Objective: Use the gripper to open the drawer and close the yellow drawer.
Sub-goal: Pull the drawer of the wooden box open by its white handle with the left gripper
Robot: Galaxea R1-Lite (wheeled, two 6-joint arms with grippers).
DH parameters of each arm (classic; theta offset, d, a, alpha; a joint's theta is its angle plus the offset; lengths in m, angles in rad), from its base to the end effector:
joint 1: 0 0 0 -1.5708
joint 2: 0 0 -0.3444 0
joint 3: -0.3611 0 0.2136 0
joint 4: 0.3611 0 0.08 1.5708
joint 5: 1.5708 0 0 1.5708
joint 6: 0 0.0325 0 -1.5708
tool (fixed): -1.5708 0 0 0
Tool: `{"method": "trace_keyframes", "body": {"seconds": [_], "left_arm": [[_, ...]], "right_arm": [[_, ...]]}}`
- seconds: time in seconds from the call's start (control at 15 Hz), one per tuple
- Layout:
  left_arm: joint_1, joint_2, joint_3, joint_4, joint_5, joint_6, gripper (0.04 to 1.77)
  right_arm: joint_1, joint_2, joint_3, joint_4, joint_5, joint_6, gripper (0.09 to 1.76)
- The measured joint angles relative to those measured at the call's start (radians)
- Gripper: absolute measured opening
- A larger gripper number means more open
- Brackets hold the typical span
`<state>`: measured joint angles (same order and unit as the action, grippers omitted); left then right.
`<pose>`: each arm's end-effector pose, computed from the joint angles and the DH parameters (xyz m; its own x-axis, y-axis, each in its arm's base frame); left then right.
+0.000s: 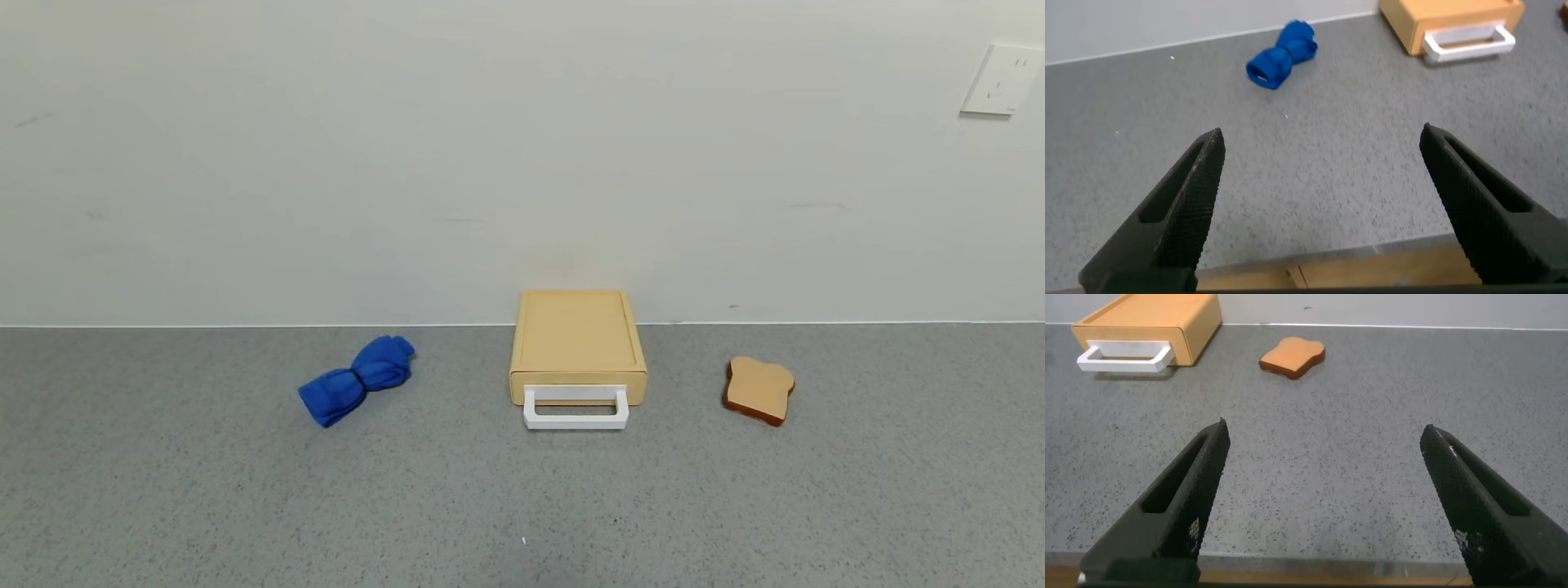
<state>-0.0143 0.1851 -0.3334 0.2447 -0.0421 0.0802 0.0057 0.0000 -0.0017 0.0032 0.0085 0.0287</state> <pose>-0.0401 -0.0008 0.1567 0.9938 -0.0563 -0.0962 0.0637 0.9951 0.0757 -0.0322 0.0001 0.0756 0.9999 0.0142 -0.0015 -0.0142 0.9995 0.0287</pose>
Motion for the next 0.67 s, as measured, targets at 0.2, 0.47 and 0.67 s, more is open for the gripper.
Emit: {"method": "trace_keyframes", "body": {"seconds": [0.2, 0.47, 0.67], "left_arm": [[-0.008, 0.056, -0.021, 0.055, -0.013, 0.004, 1.72], [-0.030, 0.200, -0.085, 0.065, -0.066, 0.006, 1.72], [-0.052, 0.394, -0.238, 0.127, -0.101, 0.046, 1.72]], "right_arm": [[0.000, 0.000, 0.000, 0.000, 0.000, 0.000, 1.71], [0.000, 0.000, 0.000, 0.000, 0.000, 0.000, 1.71], [0.000, 0.000, 0.000, 0.000, 0.000, 0.000, 1.71]]}}
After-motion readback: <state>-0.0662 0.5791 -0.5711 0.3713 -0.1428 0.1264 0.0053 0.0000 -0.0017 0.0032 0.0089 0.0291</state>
